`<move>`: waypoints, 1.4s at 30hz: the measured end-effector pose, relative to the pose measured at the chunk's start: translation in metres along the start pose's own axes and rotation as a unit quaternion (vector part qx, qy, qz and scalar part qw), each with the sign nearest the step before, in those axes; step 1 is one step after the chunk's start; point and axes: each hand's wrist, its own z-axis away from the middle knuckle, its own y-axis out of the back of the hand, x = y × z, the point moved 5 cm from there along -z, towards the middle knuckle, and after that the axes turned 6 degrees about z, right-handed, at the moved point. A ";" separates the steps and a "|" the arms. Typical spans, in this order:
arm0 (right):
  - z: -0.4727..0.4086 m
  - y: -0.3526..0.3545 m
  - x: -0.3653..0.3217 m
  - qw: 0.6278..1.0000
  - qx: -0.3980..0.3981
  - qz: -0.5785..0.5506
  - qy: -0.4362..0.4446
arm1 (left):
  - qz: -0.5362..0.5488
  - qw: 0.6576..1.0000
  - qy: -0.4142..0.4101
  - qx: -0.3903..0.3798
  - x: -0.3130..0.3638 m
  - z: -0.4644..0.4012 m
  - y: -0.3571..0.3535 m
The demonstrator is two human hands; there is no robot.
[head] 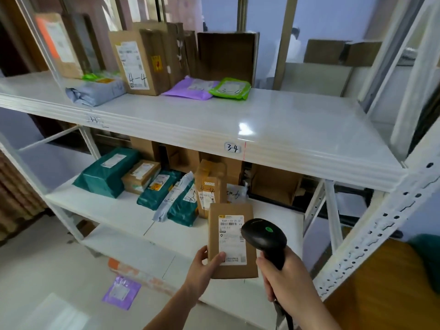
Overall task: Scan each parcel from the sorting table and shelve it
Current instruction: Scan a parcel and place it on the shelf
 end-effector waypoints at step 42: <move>-0.080 -0.038 0.017 0.963 0.158 -0.048 -0.211 | -0.081 0.974 0.204 -0.060 -0.029 -0.242 -0.003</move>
